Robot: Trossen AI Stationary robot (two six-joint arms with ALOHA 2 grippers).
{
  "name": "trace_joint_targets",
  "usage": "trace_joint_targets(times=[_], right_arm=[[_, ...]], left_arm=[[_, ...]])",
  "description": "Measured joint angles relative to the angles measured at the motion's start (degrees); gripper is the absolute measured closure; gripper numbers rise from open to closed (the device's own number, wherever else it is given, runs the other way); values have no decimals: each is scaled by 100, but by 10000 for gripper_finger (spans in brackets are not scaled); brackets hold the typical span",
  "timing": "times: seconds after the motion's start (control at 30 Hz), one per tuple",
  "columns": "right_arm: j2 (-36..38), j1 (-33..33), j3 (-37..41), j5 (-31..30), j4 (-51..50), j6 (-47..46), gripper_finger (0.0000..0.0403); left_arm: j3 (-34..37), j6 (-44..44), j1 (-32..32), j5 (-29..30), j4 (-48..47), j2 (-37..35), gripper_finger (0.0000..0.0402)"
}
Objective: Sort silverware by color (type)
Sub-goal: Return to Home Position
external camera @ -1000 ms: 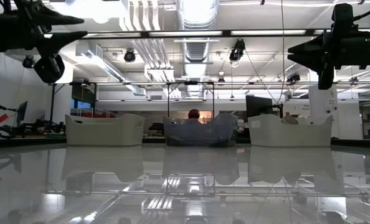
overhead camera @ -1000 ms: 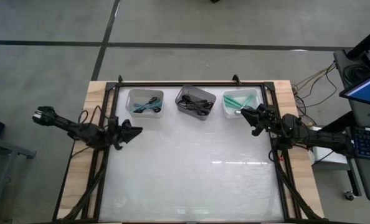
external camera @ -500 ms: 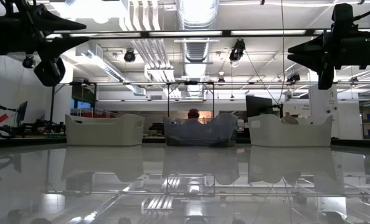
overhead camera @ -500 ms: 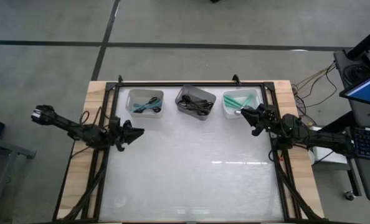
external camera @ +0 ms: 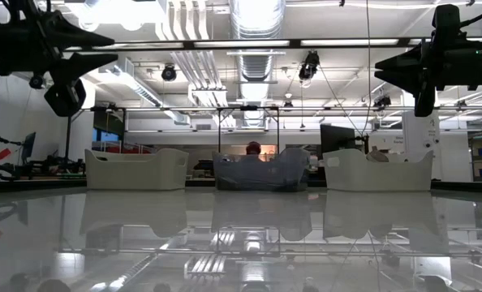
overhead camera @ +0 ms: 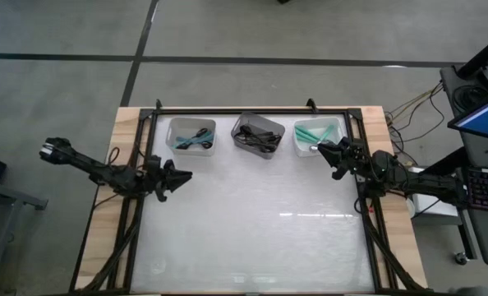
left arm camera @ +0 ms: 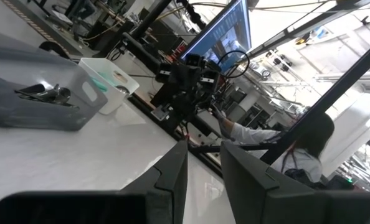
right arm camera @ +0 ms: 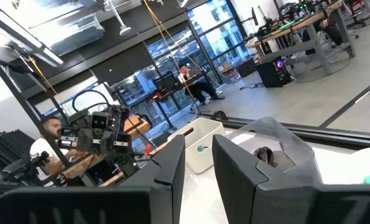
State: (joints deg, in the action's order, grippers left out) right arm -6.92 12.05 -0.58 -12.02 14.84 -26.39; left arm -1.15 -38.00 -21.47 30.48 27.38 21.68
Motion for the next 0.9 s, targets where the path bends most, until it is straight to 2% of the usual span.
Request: trace_joint_targets(times=[0.9], right_arm=[[0,0,0,-2,1,0,330]], left_arm=[[-2,0,0,0,2,377,323]])
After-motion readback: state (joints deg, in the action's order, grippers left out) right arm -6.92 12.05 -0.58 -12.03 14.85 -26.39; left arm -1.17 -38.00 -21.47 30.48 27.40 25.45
